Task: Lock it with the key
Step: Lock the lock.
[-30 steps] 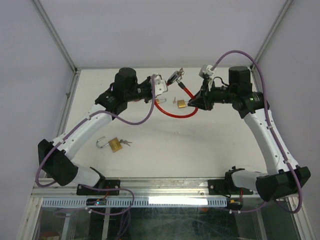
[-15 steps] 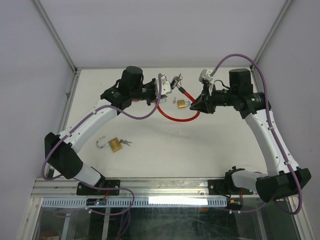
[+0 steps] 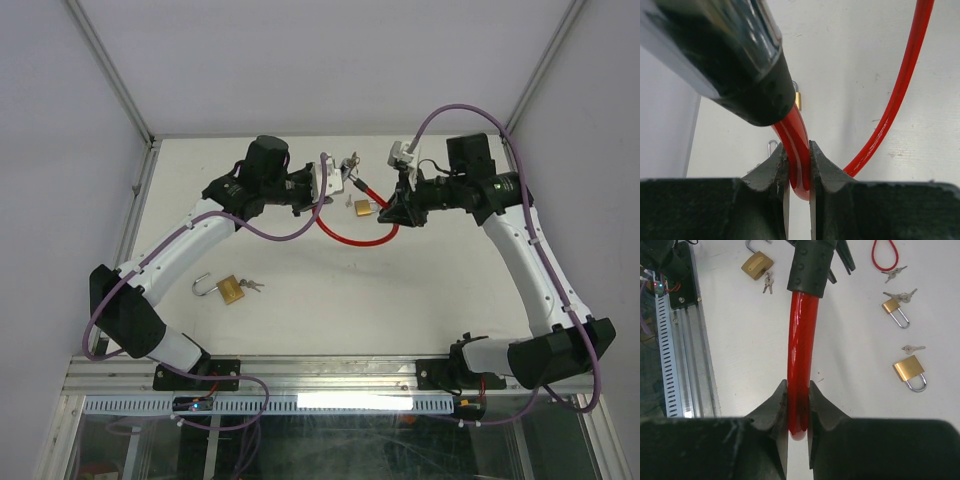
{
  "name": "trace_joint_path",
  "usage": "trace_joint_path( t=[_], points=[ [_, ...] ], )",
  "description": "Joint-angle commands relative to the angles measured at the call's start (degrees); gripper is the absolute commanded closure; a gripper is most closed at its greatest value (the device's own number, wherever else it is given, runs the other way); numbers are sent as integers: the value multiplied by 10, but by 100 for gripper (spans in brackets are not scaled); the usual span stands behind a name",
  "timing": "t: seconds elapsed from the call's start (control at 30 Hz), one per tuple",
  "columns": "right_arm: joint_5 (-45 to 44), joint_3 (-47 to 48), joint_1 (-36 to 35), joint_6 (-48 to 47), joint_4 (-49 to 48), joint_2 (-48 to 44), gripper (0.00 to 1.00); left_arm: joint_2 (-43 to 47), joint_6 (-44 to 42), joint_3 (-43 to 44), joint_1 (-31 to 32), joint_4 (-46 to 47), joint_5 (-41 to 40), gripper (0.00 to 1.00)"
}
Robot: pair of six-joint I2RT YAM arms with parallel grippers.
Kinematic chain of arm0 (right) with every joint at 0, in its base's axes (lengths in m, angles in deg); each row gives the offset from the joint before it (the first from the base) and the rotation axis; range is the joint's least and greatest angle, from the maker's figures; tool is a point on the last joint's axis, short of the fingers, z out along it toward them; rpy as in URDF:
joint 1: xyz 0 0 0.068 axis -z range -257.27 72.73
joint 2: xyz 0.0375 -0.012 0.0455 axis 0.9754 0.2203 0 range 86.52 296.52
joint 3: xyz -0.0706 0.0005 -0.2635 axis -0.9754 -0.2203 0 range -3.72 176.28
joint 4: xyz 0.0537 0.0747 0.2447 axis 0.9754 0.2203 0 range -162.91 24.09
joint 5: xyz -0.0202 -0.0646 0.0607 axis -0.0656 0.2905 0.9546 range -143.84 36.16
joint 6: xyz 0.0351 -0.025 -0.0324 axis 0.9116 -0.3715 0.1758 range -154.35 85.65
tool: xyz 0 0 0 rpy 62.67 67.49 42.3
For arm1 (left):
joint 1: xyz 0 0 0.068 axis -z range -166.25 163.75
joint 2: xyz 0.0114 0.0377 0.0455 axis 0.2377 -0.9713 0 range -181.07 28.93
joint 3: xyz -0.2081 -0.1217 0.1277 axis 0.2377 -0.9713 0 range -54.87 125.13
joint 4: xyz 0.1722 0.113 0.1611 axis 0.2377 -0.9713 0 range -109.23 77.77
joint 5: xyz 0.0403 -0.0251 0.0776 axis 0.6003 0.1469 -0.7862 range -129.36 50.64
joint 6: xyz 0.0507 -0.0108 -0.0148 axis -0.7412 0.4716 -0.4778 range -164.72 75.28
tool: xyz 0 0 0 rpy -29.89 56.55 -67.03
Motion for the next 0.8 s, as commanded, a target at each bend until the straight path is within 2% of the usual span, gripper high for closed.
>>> trace_joint_path(
  t=[0.0, 0.2, 0.3, 0.4, 0.5, 0.6, 0.77],
  points=[
    [-19, 21, -21, -23, -21, -3, 100, -1, -40, 17, 9, -37, 5, 100],
    [-67, -2, 14, 70, -129, -28, 100, 5, -45, 14, 12, -46, -7, 100],
    [-79, 12, 16, 65, -114, -28, 100, 8, -46, 11, 13, -47, -9, 100],
    [-47, 23, 10, 30, -67, -15, 100, 5, -46, 13, 15, -49, -12, 100],
    [-30, 22, -33, -21, -9, -9, 100, -1, -47, 17, 16, -53, -11, 100],
    [-38, 14, -56, -45, 4, -11, 100, -6, -47, 22, 18, -60, -8, 100],
    [-65, 15, -34, -50, -26, -23, 100, -1, -50, 17, 19, -63, 0, 100]
  ],
)
